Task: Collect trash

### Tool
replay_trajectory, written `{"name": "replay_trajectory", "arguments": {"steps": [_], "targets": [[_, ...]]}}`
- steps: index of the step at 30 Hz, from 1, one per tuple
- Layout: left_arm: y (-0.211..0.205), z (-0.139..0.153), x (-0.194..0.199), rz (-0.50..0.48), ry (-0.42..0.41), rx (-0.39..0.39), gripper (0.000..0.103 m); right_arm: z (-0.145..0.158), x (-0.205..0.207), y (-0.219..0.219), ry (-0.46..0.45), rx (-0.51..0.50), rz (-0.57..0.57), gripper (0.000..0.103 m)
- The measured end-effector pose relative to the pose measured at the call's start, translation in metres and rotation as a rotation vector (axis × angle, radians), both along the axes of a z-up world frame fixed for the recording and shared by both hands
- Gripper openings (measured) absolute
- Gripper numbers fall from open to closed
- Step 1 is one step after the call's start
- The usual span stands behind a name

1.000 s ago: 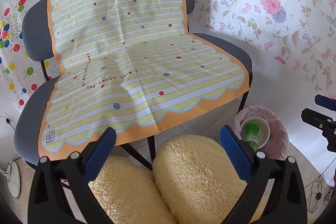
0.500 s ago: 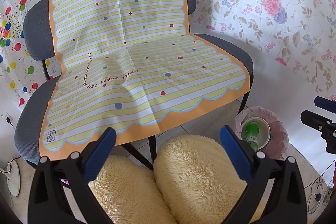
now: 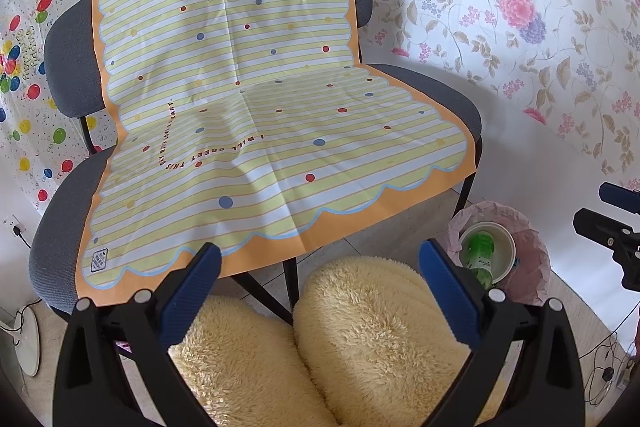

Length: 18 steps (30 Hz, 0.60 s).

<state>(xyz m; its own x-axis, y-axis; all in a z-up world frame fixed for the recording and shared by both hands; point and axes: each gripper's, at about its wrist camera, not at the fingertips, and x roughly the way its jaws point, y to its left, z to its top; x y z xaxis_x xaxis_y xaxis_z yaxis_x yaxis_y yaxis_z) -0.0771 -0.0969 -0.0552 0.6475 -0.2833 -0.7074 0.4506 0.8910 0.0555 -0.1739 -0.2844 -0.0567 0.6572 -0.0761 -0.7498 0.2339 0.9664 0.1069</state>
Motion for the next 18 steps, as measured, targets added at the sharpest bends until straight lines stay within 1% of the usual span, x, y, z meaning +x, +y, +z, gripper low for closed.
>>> {"name": "replay_trajectory", "arguments": {"steps": [18], "targets": [[0.0021,0.0017,-0.0008,0.006,0.008,-0.010,0.096,-0.0002,-0.0008,-0.0021,0.001,0.003,0.001,0.089]]}}
